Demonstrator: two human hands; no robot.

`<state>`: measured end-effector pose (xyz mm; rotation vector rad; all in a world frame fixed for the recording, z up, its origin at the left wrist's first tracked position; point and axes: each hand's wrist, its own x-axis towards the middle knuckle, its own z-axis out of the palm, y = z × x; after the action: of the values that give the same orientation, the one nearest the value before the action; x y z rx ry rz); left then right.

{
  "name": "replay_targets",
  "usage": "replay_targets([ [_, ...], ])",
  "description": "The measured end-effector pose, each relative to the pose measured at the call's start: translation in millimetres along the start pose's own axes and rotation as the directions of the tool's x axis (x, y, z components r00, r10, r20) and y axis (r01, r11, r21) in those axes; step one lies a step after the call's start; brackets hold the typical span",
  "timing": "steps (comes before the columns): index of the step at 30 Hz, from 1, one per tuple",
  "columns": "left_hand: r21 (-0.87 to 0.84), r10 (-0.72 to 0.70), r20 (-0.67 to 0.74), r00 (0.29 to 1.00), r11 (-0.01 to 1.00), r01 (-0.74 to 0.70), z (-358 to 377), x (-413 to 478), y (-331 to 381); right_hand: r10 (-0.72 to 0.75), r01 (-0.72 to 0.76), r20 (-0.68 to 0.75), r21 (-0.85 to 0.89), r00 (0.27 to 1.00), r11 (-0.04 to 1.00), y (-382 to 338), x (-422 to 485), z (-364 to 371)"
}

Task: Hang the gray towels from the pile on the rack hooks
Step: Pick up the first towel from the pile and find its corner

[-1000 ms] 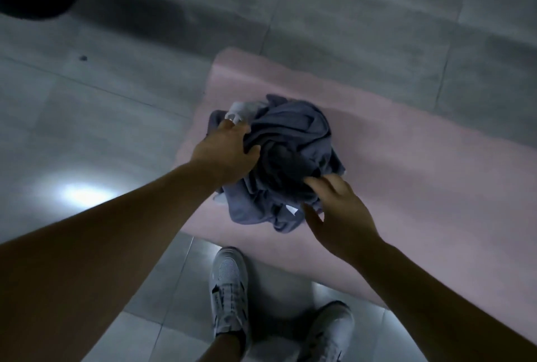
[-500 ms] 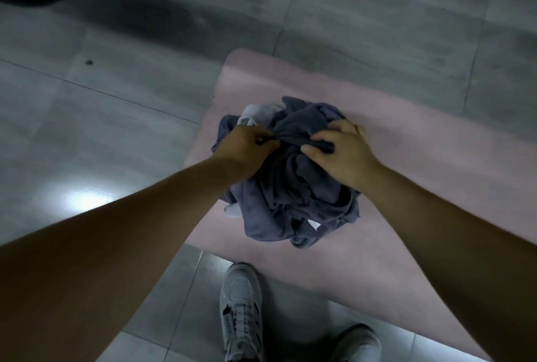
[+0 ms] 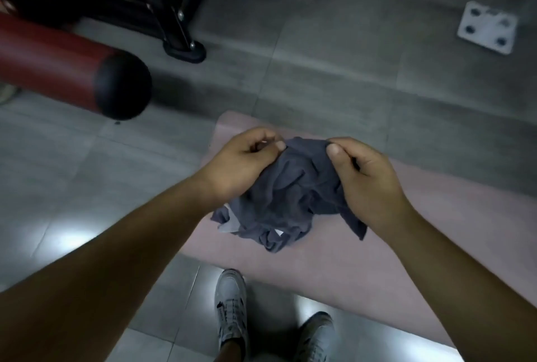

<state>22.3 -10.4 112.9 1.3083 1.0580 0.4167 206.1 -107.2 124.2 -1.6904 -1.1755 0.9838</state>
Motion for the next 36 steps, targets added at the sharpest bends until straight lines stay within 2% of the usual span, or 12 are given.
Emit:
replay_targets([
  [3,-0.044,0.032,0.015,0.999,0.999,-0.032,15.0,-44.4,91.1,0.077,-0.083,0.064,0.102,0.995,0.991,-86.9,-36.7,-53.7],
  [7,-0.084,0.008,-0.022,1.0,0.996,-0.01,40.8,-103.0,200.3,0.082,-0.07,0.18,-0.072,0.98,0.995,-183.6,-84.2,-114.9],
  [10,-0.117,0.001,-0.012,1.0,0.993,-0.002,57.2,-141.6,265.4,0.002,0.015,0.05,-0.325,0.999,0.946,-233.5,-115.1,-146.0],
  [12,-0.171,-0.001,0.003,1.0,0.985,0.002,65.6,-163.3,300.0,-0.063,0.044,-0.041,-0.367,0.997,0.929,-262.5,-136.0,-159.5],
  [15,-0.173,0.04,0.044,0.998,0.984,-0.031,77.0,-190.7,340.1,-0.086,0.059,-0.074,-0.308,0.994,0.95,-295.0,-162.6,-171.2],
  [19,-0.036,0.054,0.156,0.986,0.998,-0.049,87.7,-218.4,365.6,0.09,-0.093,-0.056,-0.062,0.994,0.994,-319.5,-177.8,-180.1],
  [23,-0.119,0.008,0.28,0.96,0.993,0.026,86.2,-239.2,369.7,0.066,-0.06,-0.139,0.047,0.988,0.997,-331.4,-188.2,-193.6],
  [26,0.114,-0.036,0.376,0.926,0.993,-0.007,79.1,-249.5,363.0,0.134,-0.078,-0.236,0.232,0.962,0.97,-341.2,-194.7,-204.8],
  [29,0.29,-0.046,0.365,0.93,0.955,-0.067,79.4,-254.6,349.6,0.248,-0.125,-0.241,0.433,0.938,0.893,-355.7,-195.5,-214.4],
  [31,0.289,-0.032,0.364,0.931,0.954,-0.08,79.5,-254.8,347.5,0.265,-0.137,-0.245,0.439,0.933,0.888,-363.4,-193.2,-220.4],
  [36,0.104,-0.023,0.399,0.917,0.994,-0.02,74.8,-257.1,354.2,0.261,-0.158,-0.254,0.362,0.931,0.919,-369.4,-195.1,-235.6],
])
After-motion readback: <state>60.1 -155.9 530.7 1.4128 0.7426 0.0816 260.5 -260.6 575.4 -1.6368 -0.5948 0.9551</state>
